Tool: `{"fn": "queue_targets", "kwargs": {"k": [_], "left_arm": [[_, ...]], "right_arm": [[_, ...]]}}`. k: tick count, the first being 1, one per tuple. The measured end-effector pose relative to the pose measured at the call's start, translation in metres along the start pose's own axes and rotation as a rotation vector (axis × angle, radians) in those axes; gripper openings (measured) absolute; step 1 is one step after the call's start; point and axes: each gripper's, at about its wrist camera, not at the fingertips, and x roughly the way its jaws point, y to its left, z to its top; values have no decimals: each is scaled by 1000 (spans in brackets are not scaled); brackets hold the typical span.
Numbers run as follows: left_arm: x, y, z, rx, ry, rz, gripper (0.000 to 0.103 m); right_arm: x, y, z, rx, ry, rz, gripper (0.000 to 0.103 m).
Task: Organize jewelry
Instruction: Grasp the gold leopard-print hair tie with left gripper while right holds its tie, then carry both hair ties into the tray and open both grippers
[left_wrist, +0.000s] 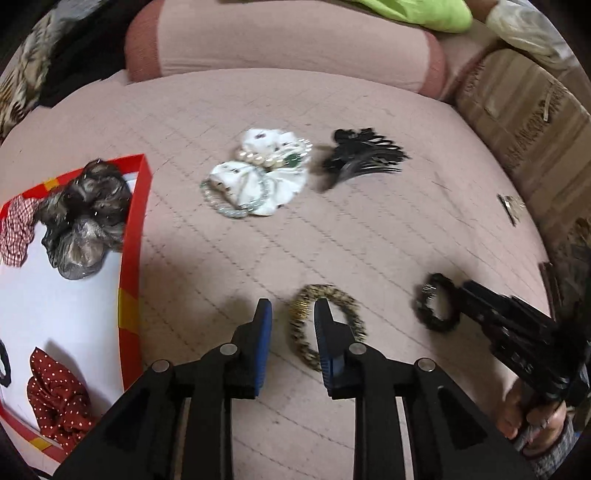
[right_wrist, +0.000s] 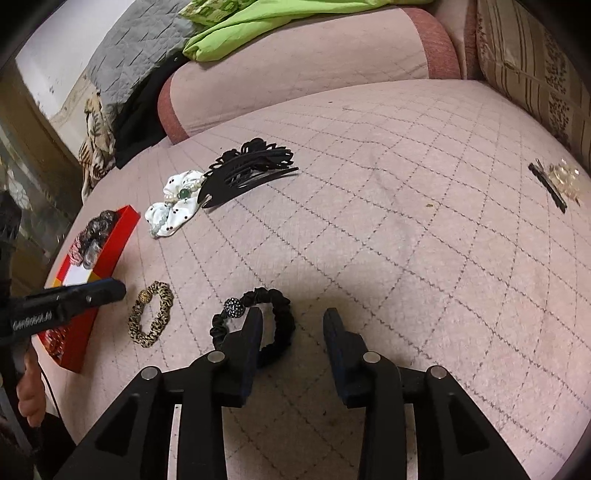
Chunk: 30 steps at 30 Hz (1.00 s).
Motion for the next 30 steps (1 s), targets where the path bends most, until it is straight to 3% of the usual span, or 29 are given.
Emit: {"fn": "queue_targets", "kwargs": {"k": [5, 10, 11, 13, 14, 21, 30], "left_arm": [[20, -13, -7, 46, 37, 14, 22], [26, -34, -12, 105, 10, 73, 23], [25, -37, -13, 114, 7, 78, 12], [22, -42, -15, 113, 9, 58, 12], [18, -43, -17, 107, 6, 53, 12], [-24, -42, -20, 58, -78, 23, 12], [-98, 1, -23, -47, -240, -21, 12]], "right_arm": [[5, 6, -2, -36, -13, -31, 37], [9, 16, -6, -84, -27, -84, 37], [10, 18, -6, -91, -29, -95, 32], [10, 18, -5, -91, -28, -103, 18], [9, 16, -3, -77, -23, -91, 11], [-9, 15, 1, -8, -25, -31, 9], [-55, 60, 10, -116, -82, -57, 9]]}}
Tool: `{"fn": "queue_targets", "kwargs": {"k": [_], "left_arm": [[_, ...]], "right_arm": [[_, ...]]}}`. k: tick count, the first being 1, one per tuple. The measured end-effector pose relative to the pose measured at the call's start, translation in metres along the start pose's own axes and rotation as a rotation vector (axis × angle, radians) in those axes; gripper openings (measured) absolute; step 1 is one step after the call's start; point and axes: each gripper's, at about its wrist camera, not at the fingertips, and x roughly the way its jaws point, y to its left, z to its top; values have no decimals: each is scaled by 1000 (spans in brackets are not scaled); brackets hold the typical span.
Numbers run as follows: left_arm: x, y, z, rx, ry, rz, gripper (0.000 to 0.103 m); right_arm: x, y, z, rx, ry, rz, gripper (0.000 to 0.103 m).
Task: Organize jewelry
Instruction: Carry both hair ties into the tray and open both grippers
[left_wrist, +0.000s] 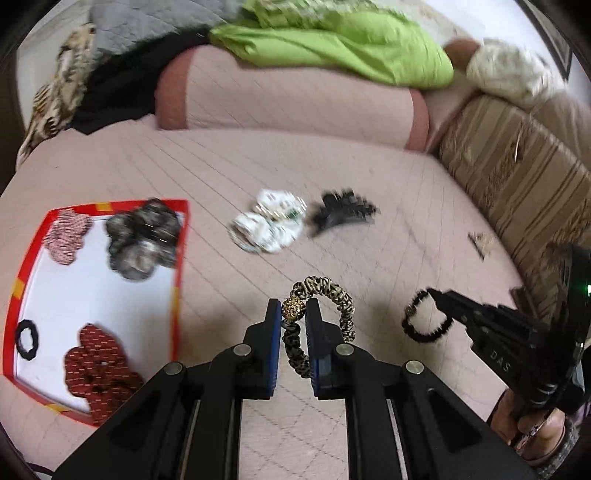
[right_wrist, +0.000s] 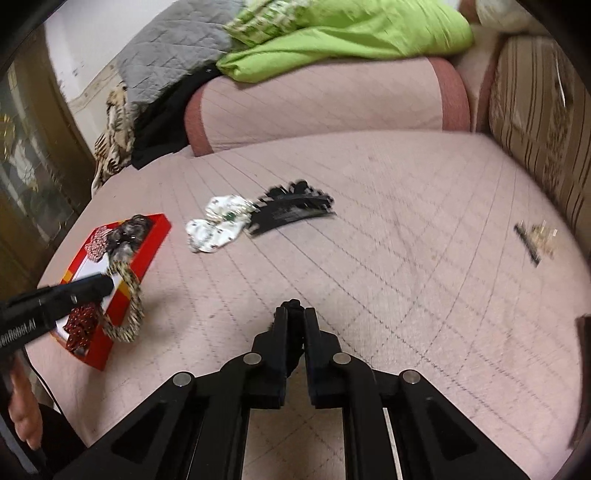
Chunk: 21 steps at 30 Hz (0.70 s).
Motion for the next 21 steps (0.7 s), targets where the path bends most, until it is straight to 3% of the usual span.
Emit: {"fn": "queue_targets", "kwargs": {"k": [4, 11, 16, 21], "left_arm": [[-16, 32, 4, -58, -49, 9, 12], [-34, 102, 11, -126, -113, 99, 12], [-43, 171, 14, -259, -130, 132, 12], [-46, 238, 4, -418, -122, 157, 12]], "right_arm": [[-20, 22, 9, -58, -18, -35, 9], [-34, 75, 27, -158, -30, -61, 9], [-28, 134, 39, -231, -18, -20, 9], [-10, 201, 47, -299, 2, 80, 9]]}}
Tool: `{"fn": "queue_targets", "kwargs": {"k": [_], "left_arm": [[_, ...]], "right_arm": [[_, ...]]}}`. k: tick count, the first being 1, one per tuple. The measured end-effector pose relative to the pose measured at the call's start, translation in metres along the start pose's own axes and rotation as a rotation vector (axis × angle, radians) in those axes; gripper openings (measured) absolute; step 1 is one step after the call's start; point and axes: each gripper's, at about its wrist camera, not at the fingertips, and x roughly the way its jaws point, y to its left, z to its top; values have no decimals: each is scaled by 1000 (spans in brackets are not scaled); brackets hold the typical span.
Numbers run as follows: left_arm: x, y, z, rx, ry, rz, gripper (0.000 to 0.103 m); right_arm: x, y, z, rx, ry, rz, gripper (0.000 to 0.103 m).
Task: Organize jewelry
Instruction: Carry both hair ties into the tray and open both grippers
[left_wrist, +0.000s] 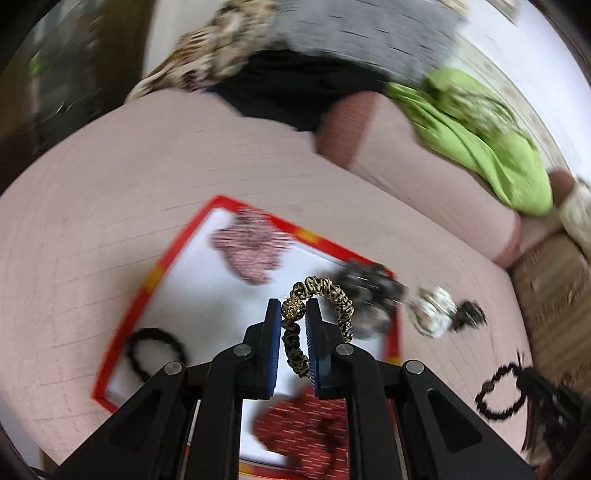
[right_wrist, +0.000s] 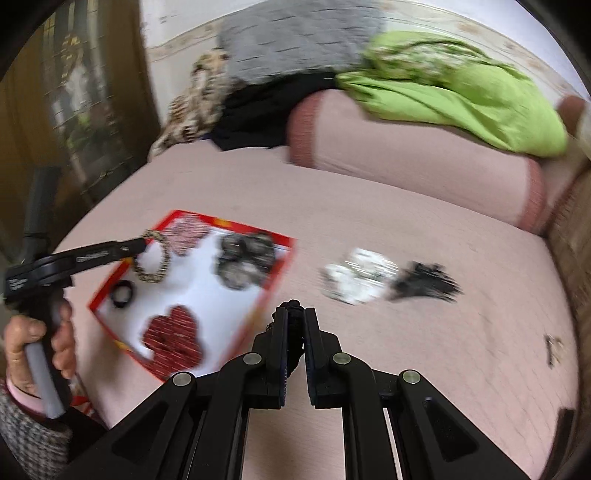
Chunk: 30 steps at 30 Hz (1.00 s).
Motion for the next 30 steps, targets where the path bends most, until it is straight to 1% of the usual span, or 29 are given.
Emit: {"fn": "queue_targets", "kwargs": {"k": [5, 6, 8, 10, 13, 14, 16, 19, 22, 23, 24, 25, 26, 30], "left_arm": [[19, 46, 8, -107, 45, 75, 12], [22, 50, 10, -119, 50, 80, 12], [31, 58, 13, -144, 63, 66, 12], [40, 60, 15, -148, 76, 66, 12], [47, 58, 16, -131, 83, 115, 12], [49, 57, 17, -124, 82, 138, 12], [51, 58, 16, -119, 80, 155, 13], [51, 55, 16, -105, 79, 149, 13], [50, 53, 16, -106, 68, 148, 13], [49, 53, 16, -111, 67, 144, 15], [48, 53, 16, -119, 66, 137, 20], [47, 54, 15, -135, 62, 126, 32], [45, 55, 15, -146, 55, 116, 40], [37, 52, 14, -160, 29, 83, 40]], "right_arm": [[40, 63, 18, -74, 45, 92, 9], [47, 72, 21, -84, 49, 100, 9], [68, 99, 30, -109, 63, 123, 9], [90, 115, 36, -108, 93, 145, 9], [126, 125, 41, -89, 142, 149, 9], [135, 124, 40, -80, 157, 150, 9], [156, 122, 37, -57, 198, 149, 9], [171, 117, 31, -44, 224, 142, 10], [172, 107, 29, -19, 217, 142, 15], [171, 104, 30, -10, 213, 144, 23], [169, 101, 31, -3, 210, 144, 34], [165, 97, 32, 2, 201, 139, 38], [160, 93, 33, 4, 189, 136, 41], [137, 74, 28, 3, 162, 121, 41]]}}
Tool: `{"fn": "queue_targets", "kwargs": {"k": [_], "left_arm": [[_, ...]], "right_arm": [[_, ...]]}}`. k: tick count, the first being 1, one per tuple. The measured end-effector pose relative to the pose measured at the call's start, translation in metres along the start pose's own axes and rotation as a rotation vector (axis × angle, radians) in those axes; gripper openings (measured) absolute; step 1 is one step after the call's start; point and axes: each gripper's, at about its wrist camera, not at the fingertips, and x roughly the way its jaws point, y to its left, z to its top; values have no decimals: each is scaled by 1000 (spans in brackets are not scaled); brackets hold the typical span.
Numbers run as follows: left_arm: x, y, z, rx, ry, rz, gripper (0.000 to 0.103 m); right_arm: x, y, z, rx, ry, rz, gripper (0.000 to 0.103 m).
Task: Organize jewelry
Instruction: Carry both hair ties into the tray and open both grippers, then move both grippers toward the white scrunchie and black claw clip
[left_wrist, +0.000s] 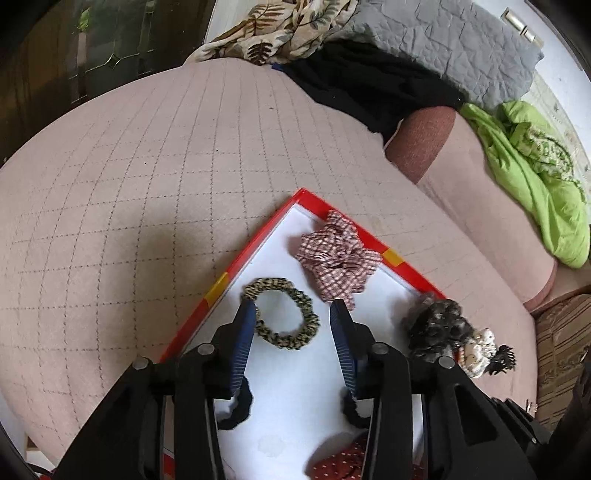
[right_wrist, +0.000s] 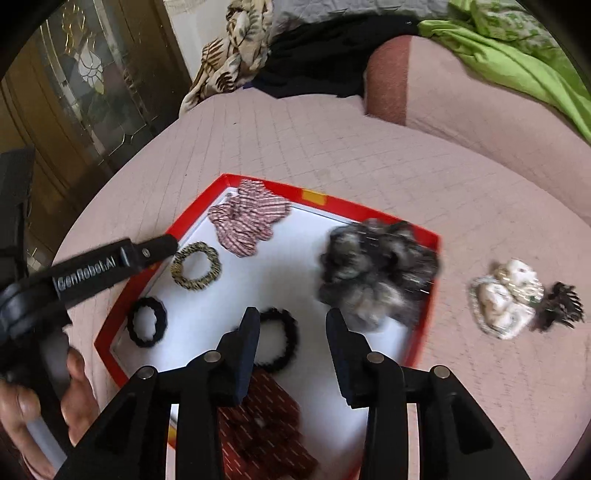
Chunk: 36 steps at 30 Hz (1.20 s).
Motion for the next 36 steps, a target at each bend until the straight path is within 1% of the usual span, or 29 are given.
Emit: {"fn": "queue_targets", "kwargs": {"k": [3, 6, 9, 10, 13, 18, 21, 23, 27, 30, 31, 32, 34, 36], "left_arm": [[-5, -8, -5, 16, -7, -20, 40], [-9, -19, -10, 51, -12, -32, 40], [-12, -32, -15, 80, -21, -54, 41], [-13, -38, -17, 93, -24, -64, 41], [-17, -57, -23, 135, -34, -81, 41], [-31, -93, -44, 203, -60, -124, 41], [-40, -118, -64, 265, -71, -132, 42], [-47, -135, -81, 324, -73, -140, 42], [-60, -161, -118, 428, -81, -163, 42], [-69, -172, -143, 475, -78, -187, 45], [-72, -174, -151, 490, -78, -194, 48], [-74, -175, -156, 504, -80, -194, 50], [-77, -177, -167, 531, -86, -181, 50], [-79, -175, -174, 533, -81, -171, 50]], "right_arm": [[-18, -23, -14, 33, -7, -10, 41], [-38, -60, -37, 89, -8, -40, 41], [-63, -107, -70, 169, -1, -93, 41], [-75, -128, -86, 209, 0, -116, 41], [-106, -171, -124, 303, -2, -166, 41], [-152, -227, -182, 458, -10, -260, 42], [-174, -243, -203, 512, -32, -277, 42], [-186, -249, -214, 522, -47, -285, 43], [-203, -245, -226, 516, -78, -288, 44], [-208, -241, -229, 509, -96, -281, 46], [-209, -241, -229, 511, -104, -276, 47], [-210, -240, -230, 513, -109, -271, 47], [-212, -239, -230, 514, -119, -262, 47], [-214, -238, -230, 507, -127, -258, 47]]}}
